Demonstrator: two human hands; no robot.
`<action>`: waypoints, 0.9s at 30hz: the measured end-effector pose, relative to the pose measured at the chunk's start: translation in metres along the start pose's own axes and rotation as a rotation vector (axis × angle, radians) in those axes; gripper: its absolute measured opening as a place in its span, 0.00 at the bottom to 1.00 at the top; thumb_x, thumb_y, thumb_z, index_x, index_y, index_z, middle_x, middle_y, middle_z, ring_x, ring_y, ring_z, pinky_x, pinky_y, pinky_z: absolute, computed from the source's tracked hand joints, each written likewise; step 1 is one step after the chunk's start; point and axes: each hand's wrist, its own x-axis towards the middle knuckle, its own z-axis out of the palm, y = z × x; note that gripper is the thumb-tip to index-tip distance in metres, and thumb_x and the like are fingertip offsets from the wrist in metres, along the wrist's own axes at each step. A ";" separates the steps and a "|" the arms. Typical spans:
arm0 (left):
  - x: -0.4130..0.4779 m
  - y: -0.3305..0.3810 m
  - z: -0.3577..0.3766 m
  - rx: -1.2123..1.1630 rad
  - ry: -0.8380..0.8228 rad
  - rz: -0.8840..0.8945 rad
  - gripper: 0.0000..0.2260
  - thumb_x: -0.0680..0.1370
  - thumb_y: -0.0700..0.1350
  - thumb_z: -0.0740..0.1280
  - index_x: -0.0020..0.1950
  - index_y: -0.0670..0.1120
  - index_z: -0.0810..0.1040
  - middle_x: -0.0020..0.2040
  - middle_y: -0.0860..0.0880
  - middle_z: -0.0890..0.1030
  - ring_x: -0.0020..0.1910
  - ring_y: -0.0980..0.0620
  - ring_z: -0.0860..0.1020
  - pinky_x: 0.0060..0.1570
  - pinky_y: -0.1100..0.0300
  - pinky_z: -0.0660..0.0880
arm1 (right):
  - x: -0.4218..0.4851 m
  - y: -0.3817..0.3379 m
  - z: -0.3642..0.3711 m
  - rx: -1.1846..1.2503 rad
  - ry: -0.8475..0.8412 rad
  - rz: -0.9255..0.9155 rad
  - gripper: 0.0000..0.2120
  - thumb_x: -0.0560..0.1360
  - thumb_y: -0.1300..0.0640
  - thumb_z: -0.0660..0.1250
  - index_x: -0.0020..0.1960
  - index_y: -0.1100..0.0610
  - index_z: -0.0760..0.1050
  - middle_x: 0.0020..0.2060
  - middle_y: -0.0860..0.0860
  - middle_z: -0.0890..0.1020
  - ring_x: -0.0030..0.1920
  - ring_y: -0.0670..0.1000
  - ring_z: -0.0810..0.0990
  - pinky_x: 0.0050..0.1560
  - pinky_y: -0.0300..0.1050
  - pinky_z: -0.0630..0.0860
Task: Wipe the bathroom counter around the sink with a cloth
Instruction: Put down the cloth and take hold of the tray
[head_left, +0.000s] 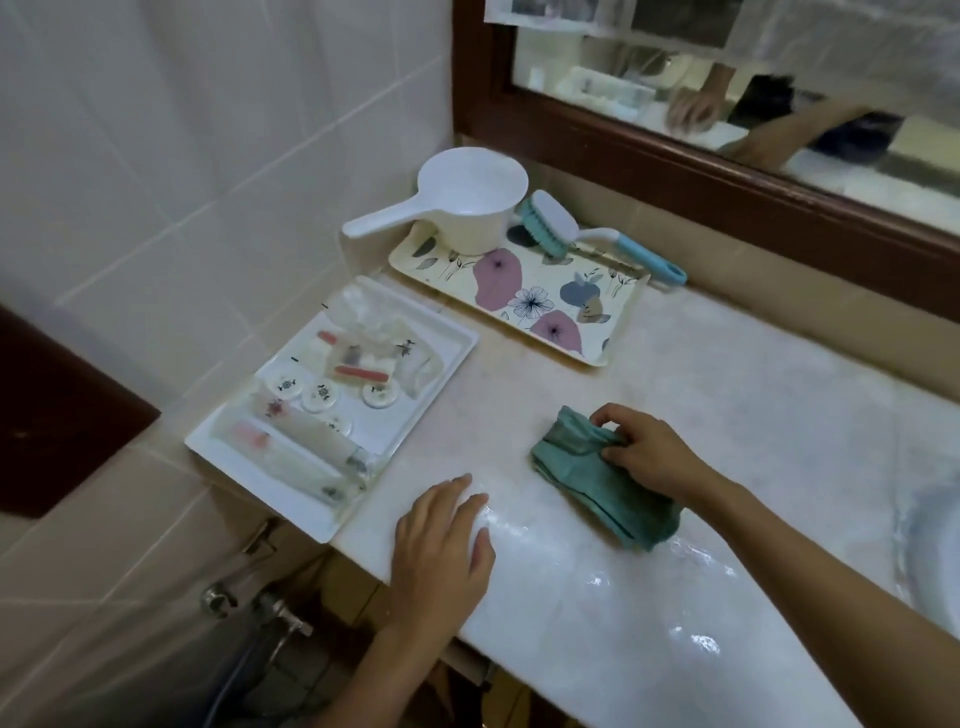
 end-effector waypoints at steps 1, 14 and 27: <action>0.000 -0.001 0.000 -0.004 0.000 -0.004 0.15 0.75 0.49 0.63 0.59 0.49 0.81 0.66 0.51 0.77 0.62 0.51 0.73 0.54 0.54 0.74 | 0.002 0.003 0.002 -0.078 0.042 0.008 0.13 0.76 0.60 0.64 0.53 0.41 0.72 0.47 0.53 0.81 0.46 0.54 0.77 0.46 0.47 0.74; 0.001 0.006 -0.002 0.009 -0.017 -0.038 0.16 0.74 0.50 0.62 0.59 0.50 0.81 0.65 0.52 0.77 0.60 0.53 0.72 0.55 0.56 0.72 | 0.009 0.019 0.030 -0.628 0.439 -0.045 0.19 0.73 0.59 0.61 0.63 0.54 0.70 0.54 0.56 0.73 0.53 0.59 0.68 0.47 0.52 0.64; -0.001 -0.028 -0.089 -0.602 0.485 -0.924 0.13 0.77 0.37 0.66 0.43 0.56 0.78 0.47 0.52 0.80 0.46 0.51 0.78 0.42 0.57 0.73 | 0.058 -0.109 0.064 -0.244 0.270 -0.457 0.19 0.76 0.60 0.61 0.67 0.57 0.70 0.62 0.54 0.72 0.62 0.56 0.68 0.58 0.50 0.69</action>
